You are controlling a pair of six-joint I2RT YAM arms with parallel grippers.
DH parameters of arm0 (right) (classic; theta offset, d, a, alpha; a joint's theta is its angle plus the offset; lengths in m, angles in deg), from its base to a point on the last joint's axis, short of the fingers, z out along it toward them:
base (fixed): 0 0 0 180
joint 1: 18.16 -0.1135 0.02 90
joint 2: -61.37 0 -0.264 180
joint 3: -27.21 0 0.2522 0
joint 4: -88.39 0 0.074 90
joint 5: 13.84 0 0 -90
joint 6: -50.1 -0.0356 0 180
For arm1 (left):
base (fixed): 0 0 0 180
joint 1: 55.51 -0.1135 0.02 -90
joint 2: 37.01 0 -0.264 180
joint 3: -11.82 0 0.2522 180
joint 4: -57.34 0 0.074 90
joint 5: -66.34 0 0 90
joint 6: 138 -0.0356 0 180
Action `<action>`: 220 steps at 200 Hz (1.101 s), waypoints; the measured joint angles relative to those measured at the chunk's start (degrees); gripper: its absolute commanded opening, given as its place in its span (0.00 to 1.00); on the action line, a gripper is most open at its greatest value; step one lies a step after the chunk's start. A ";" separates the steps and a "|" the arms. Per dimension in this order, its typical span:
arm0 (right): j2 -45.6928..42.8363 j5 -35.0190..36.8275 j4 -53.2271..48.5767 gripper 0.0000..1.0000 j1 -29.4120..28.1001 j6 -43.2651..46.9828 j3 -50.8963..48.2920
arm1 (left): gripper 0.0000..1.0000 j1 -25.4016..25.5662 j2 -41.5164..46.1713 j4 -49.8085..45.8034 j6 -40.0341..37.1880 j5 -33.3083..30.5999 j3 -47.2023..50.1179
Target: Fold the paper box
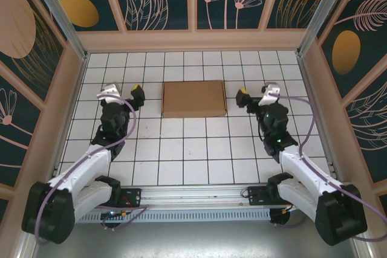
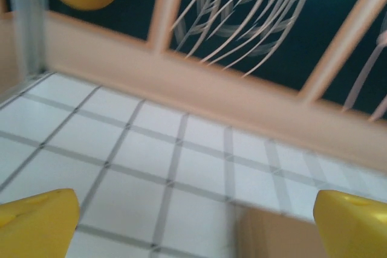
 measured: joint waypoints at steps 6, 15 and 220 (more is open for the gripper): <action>1.16 0.85 2.58 0.99 0.28 1.29 -2.58 | 0.99 -1.70 -1.75 1.11 -1.57 0.15 1.75; 3.34 1.90 5.90 0.99 0.83 3.52 -5.86 | 0.99 -3.87 -4.68 1.88 -3.52 0.20 3.30; 35.54 -11.47 41.68 0.99 21.84 5.66 -7.54 | 0.99 -15.28 -28.17 36.85 -14.91 12.66 9.29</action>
